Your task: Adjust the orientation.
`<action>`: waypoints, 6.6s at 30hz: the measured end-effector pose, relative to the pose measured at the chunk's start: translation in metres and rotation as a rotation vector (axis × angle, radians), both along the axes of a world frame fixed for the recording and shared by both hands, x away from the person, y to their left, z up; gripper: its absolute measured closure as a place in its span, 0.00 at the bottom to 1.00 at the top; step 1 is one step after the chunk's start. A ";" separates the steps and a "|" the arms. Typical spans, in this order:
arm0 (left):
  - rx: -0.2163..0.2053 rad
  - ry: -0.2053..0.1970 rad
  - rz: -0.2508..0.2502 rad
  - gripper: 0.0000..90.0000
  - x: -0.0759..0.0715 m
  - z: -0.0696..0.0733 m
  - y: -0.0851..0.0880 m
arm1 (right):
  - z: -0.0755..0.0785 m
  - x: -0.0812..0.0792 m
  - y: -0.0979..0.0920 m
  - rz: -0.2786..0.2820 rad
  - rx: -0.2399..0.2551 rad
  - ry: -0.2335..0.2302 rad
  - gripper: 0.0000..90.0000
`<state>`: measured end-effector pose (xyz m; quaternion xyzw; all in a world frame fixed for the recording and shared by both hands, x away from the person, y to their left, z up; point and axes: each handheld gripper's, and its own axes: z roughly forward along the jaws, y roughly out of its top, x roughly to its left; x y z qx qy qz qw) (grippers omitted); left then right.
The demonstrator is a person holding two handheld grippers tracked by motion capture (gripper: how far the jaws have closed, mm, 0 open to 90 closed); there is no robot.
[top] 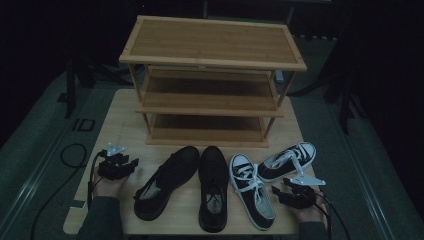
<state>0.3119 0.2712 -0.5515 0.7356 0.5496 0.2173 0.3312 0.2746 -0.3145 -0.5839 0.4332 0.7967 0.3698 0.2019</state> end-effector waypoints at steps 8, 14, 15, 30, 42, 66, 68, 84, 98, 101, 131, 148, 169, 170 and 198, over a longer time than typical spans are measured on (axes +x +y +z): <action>-0.044 0.025 -0.089 0.67 -0.004 0.015 -0.006 | 0.000 0.000 0.000 -0.001 -0.001 0.001 0.42; -0.050 0.037 -0.146 0.67 -0.011 0.031 -0.007 | 0.000 0.001 0.000 -0.004 -0.002 0.003 0.41; -0.054 0.037 -0.160 0.68 -0.013 0.036 -0.006 | 0.000 0.001 0.000 -0.004 -0.002 0.003 0.41; -0.032 0.043 -0.294 0.69 -0.024 0.074 -0.015 | 0.000 0.001 0.001 0.006 -0.005 0.003 0.38; 0.028 0.050 -0.373 0.68 -0.027 0.091 -0.038 | 0.000 0.001 0.002 0.011 -0.006 0.005 0.36; 0.086 0.102 -0.474 0.67 -0.036 0.093 -0.067 | 0.000 0.001 0.002 0.014 -0.007 0.005 0.36; 0.098 0.110 -0.478 0.68 -0.035 0.091 -0.069 | 0.000 0.001 0.002 0.014 -0.007 0.005 0.36; 0.238 0.163 -0.463 0.74 -0.028 0.070 -0.087 | 0.000 0.001 0.002 0.015 -0.006 0.005 0.35; 0.243 0.166 -0.443 0.97 -0.027 0.068 -0.091 | 0.000 0.001 0.002 0.017 -0.007 0.006 0.35; 0.231 0.163 -0.436 0.97 -0.027 0.069 -0.089 | 0.000 0.001 0.002 0.017 -0.007 0.006 0.35; 0.171 0.124 -0.398 0.98 0.020 0.072 -0.051 | 0.000 0.001 0.002 0.019 -0.007 0.006 0.35; 0.173 0.123 -0.425 0.96 0.034 0.072 -0.039 | 0.000 0.001 0.002 0.020 -0.008 0.006 0.35; 0.088 0.114 -0.384 0.65 0.011 0.093 -0.033 | 0.000 0.001 0.002 0.020 -0.008 0.006 0.35; 0.087 0.112 -0.387 0.64 0.010 0.095 -0.033 | 0.000 0.001 0.002 0.020 -0.008 0.006 0.35; 0.088 0.082 -0.429 0.57 -0.003 0.126 -0.055 | 0.000 0.001 0.002 0.023 -0.009 0.004 0.34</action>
